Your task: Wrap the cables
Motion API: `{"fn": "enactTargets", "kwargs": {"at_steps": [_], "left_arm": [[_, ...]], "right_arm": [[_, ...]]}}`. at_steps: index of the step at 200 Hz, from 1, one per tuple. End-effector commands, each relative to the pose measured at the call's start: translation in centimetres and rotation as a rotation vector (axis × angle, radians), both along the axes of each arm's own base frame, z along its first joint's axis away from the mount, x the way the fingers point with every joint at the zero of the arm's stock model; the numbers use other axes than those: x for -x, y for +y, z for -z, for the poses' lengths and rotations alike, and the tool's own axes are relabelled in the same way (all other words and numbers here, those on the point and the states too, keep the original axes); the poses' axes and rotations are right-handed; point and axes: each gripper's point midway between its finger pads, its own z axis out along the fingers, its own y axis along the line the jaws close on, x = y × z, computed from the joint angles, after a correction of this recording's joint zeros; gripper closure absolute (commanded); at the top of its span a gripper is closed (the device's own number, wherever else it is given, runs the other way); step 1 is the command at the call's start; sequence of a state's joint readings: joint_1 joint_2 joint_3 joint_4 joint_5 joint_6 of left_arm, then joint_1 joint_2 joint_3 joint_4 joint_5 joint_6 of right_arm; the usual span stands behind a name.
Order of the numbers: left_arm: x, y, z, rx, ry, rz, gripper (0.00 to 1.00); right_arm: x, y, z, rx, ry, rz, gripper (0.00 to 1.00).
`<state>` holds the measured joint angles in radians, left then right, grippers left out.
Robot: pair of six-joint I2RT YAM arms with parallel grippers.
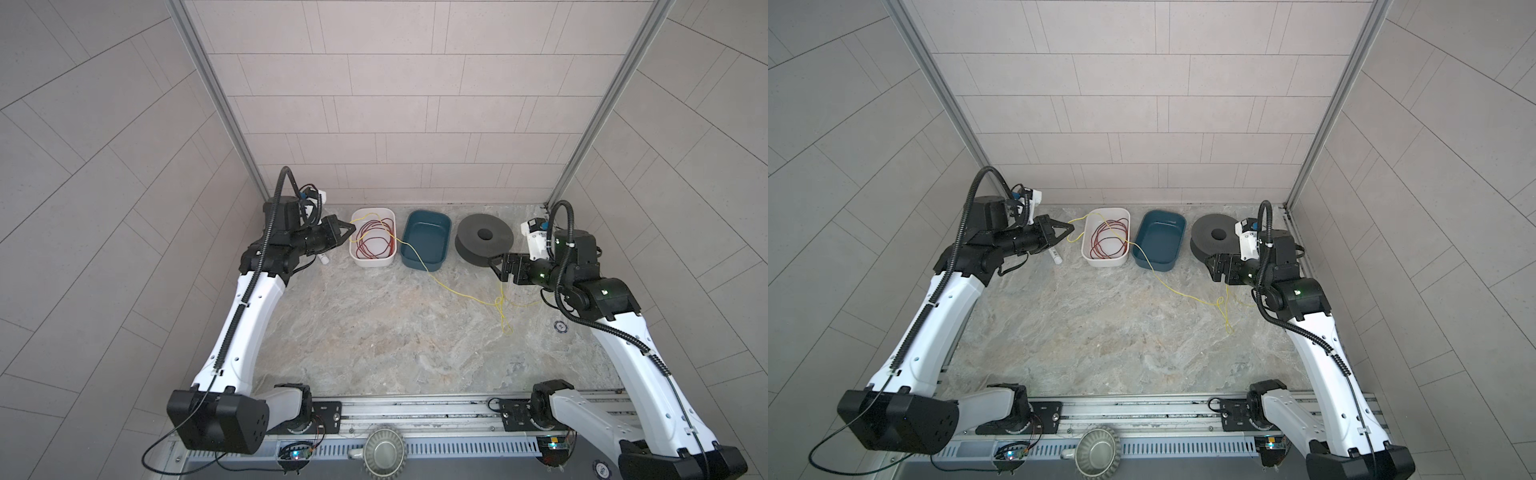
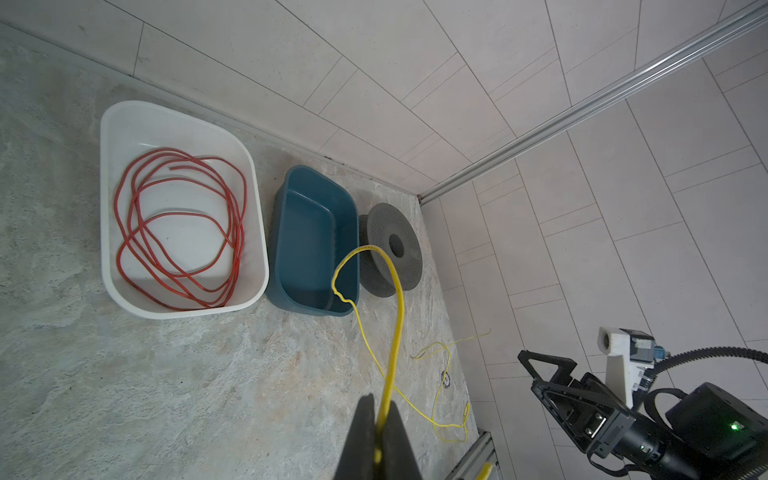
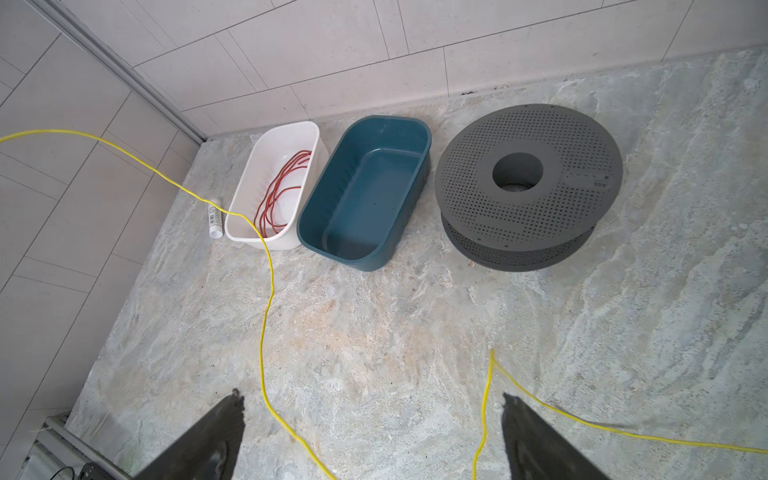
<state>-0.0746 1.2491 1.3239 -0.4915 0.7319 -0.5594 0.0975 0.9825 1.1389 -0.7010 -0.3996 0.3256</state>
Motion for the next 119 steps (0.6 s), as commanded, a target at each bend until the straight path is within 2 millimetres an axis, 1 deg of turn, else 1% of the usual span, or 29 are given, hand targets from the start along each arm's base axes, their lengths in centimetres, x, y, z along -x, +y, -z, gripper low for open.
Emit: {"fn": "enactTargets", "kwargs": {"at_steps": [1, 15, 29, 57, 70, 84, 92, 119], "left_arm": [[0.5, 0.0, -1.0, -0.041, -0.055, 0.026, 1.00], [0.7, 0.0, -1.0, -0.050, -0.065, 0.034, 1.00], [0.9, -0.1, -1.0, -0.050, -0.072, 0.043, 1.00], [1.3, -0.2, -0.7, -0.060, -0.083, 0.056, 1.00], [1.4, -0.2, -0.5, -0.064, -0.080, 0.059, 1.00], [1.5, -0.2, -0.4, -0.063, -0.081, 0.061, 1.00], [1.6, -0.3, -0.6, -0.059, -0.087, 0.064, 1.00], [1.9, -0.3, -1.3, -0.051, -0.111, 0.062, 1.00]], "right_arm": [[-1.8, -1.7, 0.5, -0.014, 0.016, 0.118, 0.11], [-3.3, -2.9, 1.5, -0.059, 0.056, 0.196, 0.17], [-4.8, -3.8, 2.0, -0.123, 0.068, 0.239, 0.22], [-7.3, -5.9, 2.9, -0.152, 0.078, 0.319, 0.25], [-8.5, -6.6, 3.4, -0.206, 0.088, 0.333, 0.27], [-9.7, -7.7, 4.7, -0.267, 0.105, 0.370, 0.30], [-10.4, -8.2, 5.0, -0.306, 0.098, 0.387, 0.32], [-12.2, -10.1, 7.5, -0.345, 0.130, 0.451, 0.34]]}}
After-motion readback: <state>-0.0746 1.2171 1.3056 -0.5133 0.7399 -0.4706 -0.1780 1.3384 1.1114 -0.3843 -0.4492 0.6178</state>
